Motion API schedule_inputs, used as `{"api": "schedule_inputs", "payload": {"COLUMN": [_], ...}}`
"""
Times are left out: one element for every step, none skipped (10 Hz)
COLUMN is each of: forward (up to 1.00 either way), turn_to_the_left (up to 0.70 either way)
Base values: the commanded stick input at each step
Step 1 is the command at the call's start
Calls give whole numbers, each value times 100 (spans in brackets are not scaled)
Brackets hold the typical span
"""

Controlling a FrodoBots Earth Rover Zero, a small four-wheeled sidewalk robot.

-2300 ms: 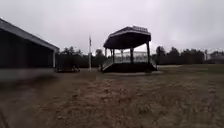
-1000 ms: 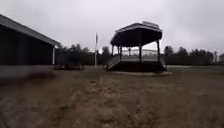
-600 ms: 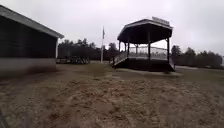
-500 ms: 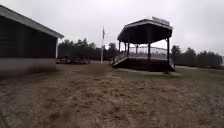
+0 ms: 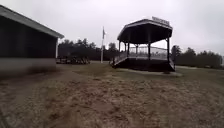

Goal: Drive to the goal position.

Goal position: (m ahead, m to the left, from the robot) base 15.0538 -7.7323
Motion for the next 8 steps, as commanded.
{"api": "schedule_inputs", "payload": {"forward": [70, 70, 70, 70, 70, 70, 70, 70], "turn_to_the_left": [0, 0, 0, 0, 0, 0, 0, 0]}}
